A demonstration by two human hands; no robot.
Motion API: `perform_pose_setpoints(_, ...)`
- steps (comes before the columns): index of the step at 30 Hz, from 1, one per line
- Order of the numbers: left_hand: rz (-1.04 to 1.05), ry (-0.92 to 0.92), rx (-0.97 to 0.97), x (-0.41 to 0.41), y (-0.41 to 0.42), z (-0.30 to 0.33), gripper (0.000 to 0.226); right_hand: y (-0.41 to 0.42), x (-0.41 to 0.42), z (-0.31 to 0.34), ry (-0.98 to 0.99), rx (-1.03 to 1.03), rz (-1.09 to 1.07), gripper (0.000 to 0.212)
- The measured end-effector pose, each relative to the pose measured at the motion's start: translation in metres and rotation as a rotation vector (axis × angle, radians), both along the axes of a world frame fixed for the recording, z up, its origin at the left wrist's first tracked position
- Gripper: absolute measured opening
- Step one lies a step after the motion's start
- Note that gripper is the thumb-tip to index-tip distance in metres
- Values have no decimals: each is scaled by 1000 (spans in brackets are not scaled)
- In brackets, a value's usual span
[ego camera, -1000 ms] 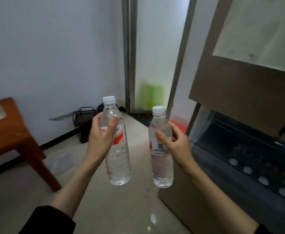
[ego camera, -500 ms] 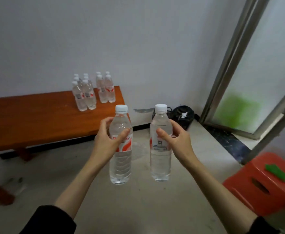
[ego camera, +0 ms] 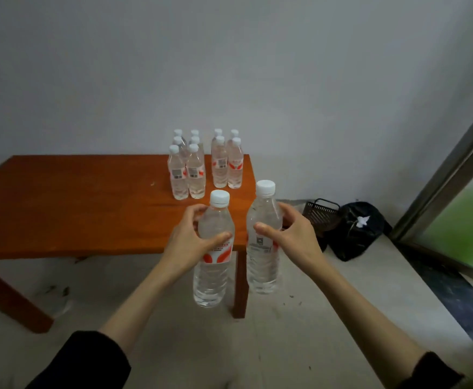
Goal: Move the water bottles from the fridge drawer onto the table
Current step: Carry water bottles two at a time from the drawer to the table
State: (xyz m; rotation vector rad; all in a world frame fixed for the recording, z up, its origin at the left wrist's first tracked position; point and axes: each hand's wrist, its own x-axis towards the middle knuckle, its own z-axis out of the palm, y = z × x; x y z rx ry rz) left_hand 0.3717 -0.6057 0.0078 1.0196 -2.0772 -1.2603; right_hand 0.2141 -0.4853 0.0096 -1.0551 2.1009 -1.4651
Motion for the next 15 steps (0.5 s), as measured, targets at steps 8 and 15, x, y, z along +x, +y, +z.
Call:
perform_pose_setpoints(8, 22, -97, -56, -84, -109, -13, 78, -117, -93, -16, 71, 124, 70, 84)
perform_pose_setpoints(15, 33, -137, 6, -140, -189, -35, 77, -198, -151, -39, -96, 196, 62, 67)
